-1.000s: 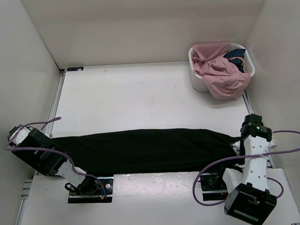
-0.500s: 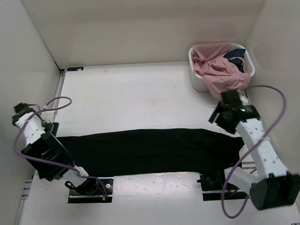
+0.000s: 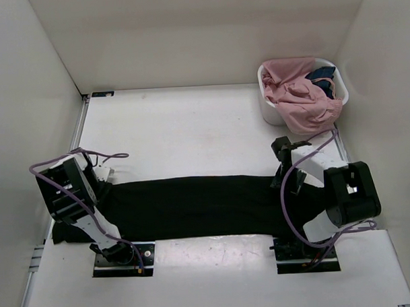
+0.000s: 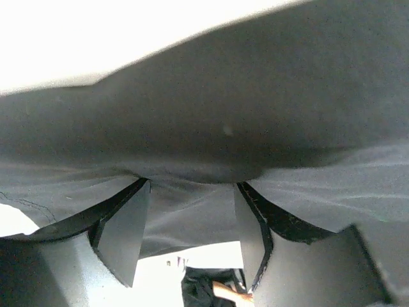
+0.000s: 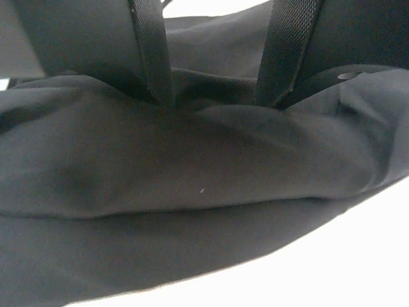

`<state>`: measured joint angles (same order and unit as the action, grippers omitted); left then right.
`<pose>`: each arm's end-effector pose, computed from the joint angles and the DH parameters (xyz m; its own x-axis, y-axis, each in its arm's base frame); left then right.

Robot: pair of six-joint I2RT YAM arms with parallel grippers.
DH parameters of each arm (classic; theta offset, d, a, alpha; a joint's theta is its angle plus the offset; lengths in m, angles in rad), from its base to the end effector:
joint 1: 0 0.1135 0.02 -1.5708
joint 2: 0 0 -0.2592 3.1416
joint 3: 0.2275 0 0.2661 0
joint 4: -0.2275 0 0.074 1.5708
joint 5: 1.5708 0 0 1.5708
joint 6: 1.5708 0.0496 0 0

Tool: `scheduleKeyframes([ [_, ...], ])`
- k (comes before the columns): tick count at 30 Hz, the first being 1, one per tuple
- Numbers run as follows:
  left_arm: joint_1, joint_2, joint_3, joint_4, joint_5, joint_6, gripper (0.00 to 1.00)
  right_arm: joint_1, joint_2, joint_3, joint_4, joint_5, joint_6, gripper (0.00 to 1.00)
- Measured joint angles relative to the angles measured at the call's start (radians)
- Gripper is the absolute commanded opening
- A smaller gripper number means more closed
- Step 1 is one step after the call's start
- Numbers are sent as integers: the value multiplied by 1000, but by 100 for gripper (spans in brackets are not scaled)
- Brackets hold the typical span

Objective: Fold and stack the trousers
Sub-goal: Fold the trousers

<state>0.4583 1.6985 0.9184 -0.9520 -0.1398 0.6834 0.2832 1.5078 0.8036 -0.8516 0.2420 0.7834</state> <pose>0.2299 0.1211 0.1094 -0.9503 0.2284 0.2114 0.2348 0.9720 0.0052 0.2356 0.0562 0.1279 -0.8692 0.4606 -0.1797 0.4878 0.8583 -0.1592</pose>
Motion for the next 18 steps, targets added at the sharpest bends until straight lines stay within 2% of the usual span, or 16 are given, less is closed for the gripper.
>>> scheduleKeyframes([
  [5,-47,64,85,-12,17,-59,66,-50,95,101,-10,38,-40,63],
  [11,-134,154,238,11,75,-130,67,-126,316,380,65,118,-120,65],
  [14,-154,190,294,19,106,-156,67,-152,375,463,108,120,-152,77],
  [15,-154,196,305,19,113,-163,67,-158,378,472,117,113,-163,87],
  [18,-154,203,315,19,121,-178,69,-166,351,460,122,77,-182,96],
])
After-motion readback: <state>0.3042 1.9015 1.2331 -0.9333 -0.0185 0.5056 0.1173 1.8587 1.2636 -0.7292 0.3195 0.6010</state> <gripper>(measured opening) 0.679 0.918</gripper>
